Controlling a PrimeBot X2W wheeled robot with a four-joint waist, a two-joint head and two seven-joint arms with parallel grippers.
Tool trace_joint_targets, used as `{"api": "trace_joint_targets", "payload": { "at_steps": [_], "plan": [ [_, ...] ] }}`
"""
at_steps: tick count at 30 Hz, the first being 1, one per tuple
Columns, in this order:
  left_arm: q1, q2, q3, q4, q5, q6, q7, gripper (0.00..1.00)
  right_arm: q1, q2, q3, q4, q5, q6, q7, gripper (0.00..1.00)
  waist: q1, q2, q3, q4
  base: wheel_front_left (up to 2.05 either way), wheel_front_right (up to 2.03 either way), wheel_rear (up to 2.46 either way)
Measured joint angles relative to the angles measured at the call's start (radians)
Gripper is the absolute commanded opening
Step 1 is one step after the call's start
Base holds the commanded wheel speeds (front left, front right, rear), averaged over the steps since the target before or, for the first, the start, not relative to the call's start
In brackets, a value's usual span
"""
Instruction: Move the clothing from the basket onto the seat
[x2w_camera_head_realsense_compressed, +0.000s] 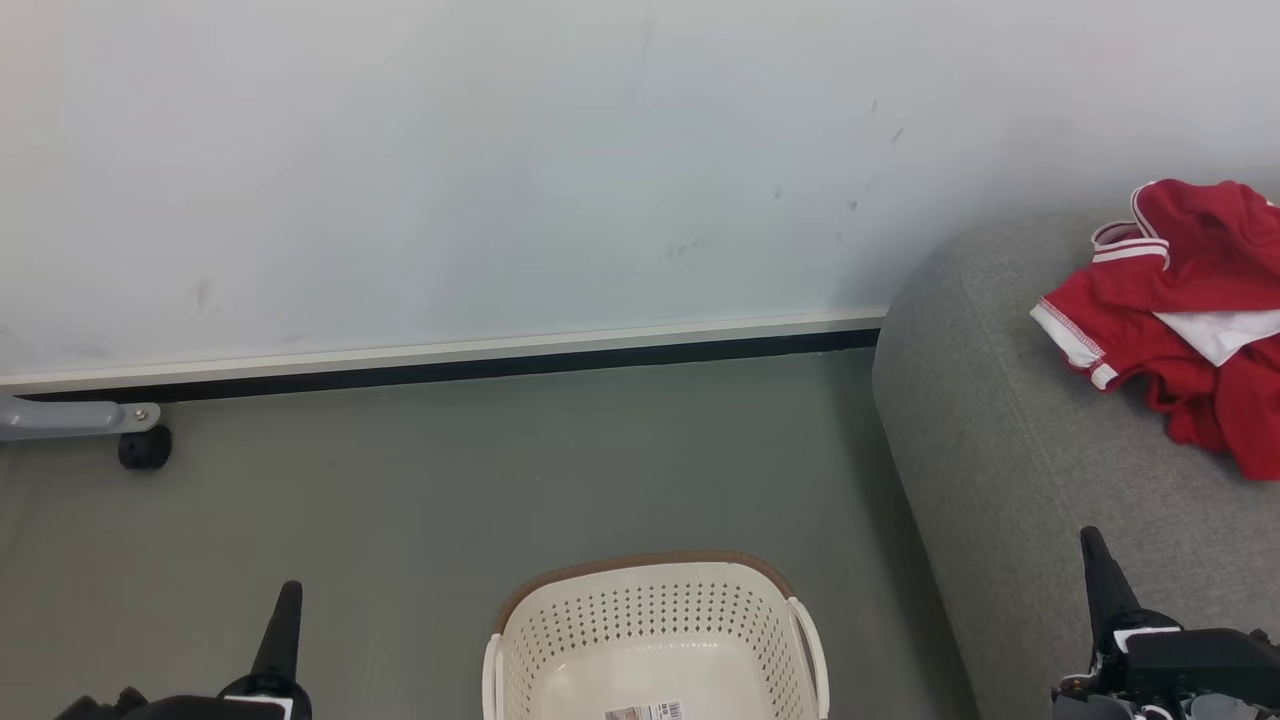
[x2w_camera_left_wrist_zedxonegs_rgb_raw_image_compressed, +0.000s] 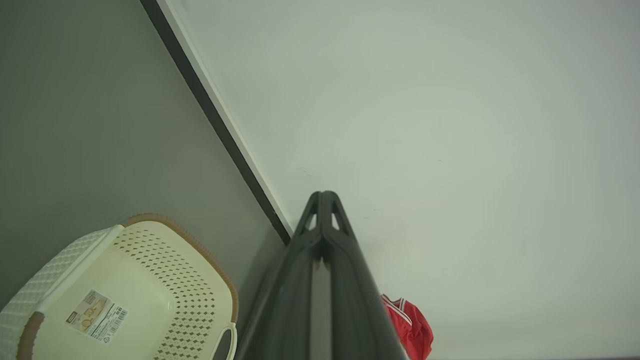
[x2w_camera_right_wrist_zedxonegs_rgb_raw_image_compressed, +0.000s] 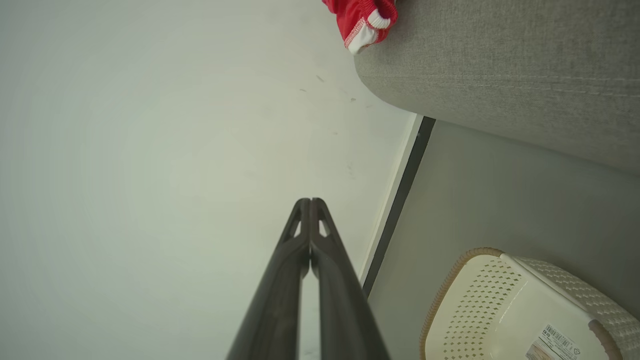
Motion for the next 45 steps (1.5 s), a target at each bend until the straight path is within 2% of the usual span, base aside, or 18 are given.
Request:
{"api": "trace_joint_targets", "payload": {
  "at_steps": [16, 45],
  "plan": [
    [-0.06, -0.022, 0.022, 0.035, -0.207, -0.041, 0.056, 0.0, 0.0, 0.028, -0.09, 0.009, 0.193, 0.039, 0.057, 0.0, 0.0, 0.0, 0.004, 0.018, 0.0, 0.0, 0.0],
    [-0.062, -0.022, 0.023, 0.037, -0.211, -0.043, 0.056, 0.0, 0.0, 0.03, -0.091, 0.009, 0.193, 0.04, 0.057, 0.0, 0.0, 0.0, 0.003, 0.019, 0.0, 0.0, 0.0]
  ]
}}
